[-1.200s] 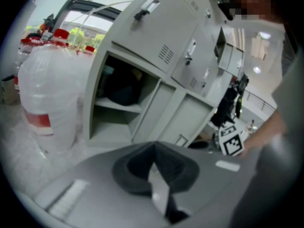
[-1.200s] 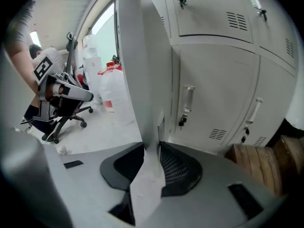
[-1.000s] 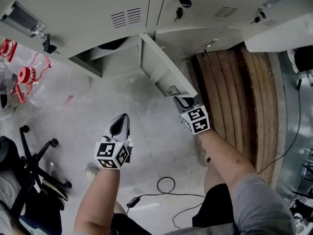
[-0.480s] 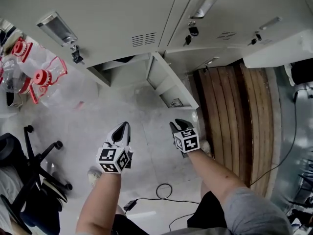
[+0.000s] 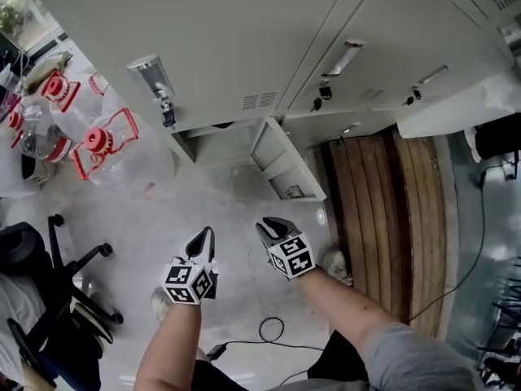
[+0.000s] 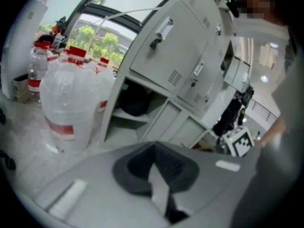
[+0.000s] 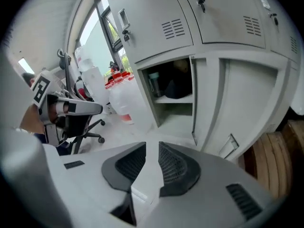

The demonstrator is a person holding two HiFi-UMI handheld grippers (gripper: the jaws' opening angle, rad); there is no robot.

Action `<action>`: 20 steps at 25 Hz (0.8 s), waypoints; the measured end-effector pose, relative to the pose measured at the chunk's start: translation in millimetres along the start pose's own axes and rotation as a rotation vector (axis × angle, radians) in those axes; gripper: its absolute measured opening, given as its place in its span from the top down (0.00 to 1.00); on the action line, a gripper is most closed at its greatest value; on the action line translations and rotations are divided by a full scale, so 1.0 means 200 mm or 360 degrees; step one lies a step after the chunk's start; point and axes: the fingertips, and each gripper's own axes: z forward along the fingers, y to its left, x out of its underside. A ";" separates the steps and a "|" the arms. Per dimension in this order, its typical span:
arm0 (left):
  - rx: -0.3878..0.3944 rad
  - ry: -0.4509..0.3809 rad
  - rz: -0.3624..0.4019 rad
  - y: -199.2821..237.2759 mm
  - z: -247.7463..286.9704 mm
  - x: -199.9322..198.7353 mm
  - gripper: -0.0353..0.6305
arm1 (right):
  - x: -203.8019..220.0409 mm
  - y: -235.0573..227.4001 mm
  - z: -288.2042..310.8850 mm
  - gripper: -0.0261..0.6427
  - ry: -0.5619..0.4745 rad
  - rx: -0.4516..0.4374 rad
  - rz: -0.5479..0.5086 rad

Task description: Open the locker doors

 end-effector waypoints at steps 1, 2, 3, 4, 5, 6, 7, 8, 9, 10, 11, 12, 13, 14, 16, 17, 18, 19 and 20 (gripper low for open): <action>-0.0005 0.0011 -0.0005 -0.01 -0.04 0.00 0.94 | -0.04 0.01 -0.04 0.84 -0.0004 -0.0001 -0.0009; -0.0009 0.0024 -0.0014 -0.03 -0.08 -0.01 0.94 | -0.09 0.03 -0.10 0.85 -0.0008 -0.0004 -0.0016; -0.0005 0.0038 -0.0023 -0.06 -0.13 -0.03 0.94 | -0.13 0.05 -0.16 0.85 -0.0010 -0.0009 -0.0023; 0.0008 0.0053 -0.0024 -0.11 -0.18 -0.05 0.94 | -0.18 0.07 -0.23 0.85 -0.0012 -0.0017 -0.0034; 0.0030 0.0065 -0.0012 -0.16 -0.23 -0.08 0.94 | -0.24 0.10 -0.31 0.86 -0.0018 -0.0027 -0.0048; 0.0058 0.0071 0.0014 -0.22 -0.27 -0.14 0.94 | -0.31 0.11 -0.39 0.86 -0.0035 -0.0036 -0.0068; 0.0090 0.0066 0.0054 -0.27 -0.29 -0.22 0.94 | -0.41 0.12 -0.47 0.86 -0.0065 -0.0040 -0.0090; 0.0121 0.0052 0.0103 -0.33 -0.31 -0.32 0.94 | -0.52 0.12 -0.55 0.87 -0.0108 -0.0040 -0.0112; 0.0149 0.0036 0.0147 -0.38 -0.33 -0.42 0.94 | -0.63 0.12 -0.64 0.87 -0.0157 -0.0040 -0.0126; 0.0172 0.0020 0.0179 -0.46 -0.37 -0.52 0.94 | -0.73 0.13 -0.75 0.88 -0.0205 -0.0042 -0.0130; 0.0192 0.0003 0.0202 -0.54 -0.42 -0.61 0.94 | -0.82 0.14 -0.88 0.88 -0.0252 -0.0045 -0.0129; 0.0213 -0.0018 0.0225 -0.63 -0.47 -0.71 0.94 | -0.91 0.15 -1.02 0.88 -0.0296 -0.0044 -0.0125; 0.0238 -0.0045 0.0253 -0.73 -0.50 -0.82 0.94 | -1.00 0.13 -1.16 0.88 -0.0337 -0.0037 -0.0122; 0.0265 -0.0075 0.0287 -0.83 -0.52 -0.93 0.94 | -1.09 0.11 -1.29 0.89 -0.0371 -0.0021 -0.0118; 0.0318 -0.0131 0.0345 -1.05 -0.54 -1.14 0.94 | -1.26 0.03 -1.57 0.89 -0.0438 0.0018 -0.0092; 0.0342 -0.0164 0.0371 -1.17 -0.53 -1.25 0.94 | -1.34 -0.03 -1.71 0.89 -0.0493 0.0029 -0.0073; 0.0361 -0.0203 0.0397 -1.29 -0.51 -1.37 0.94 | -1.43 -0.10 -1.86 0.89 -0.0564 0.0031 -0.0058; 0.0369 -0.0240 0.0424 -1.42 -0.50 -1.49 0.94 | -1.52 -0.17 -2.01 0.89 -0.0637 0.0023 -0.0049; 0.0361 -0.0271 0.0447 -1.55 -0.50 -1.60 0.94 | -1.61 -0.22 -2.15 0.90 -0.0703 0.0005 -0.0048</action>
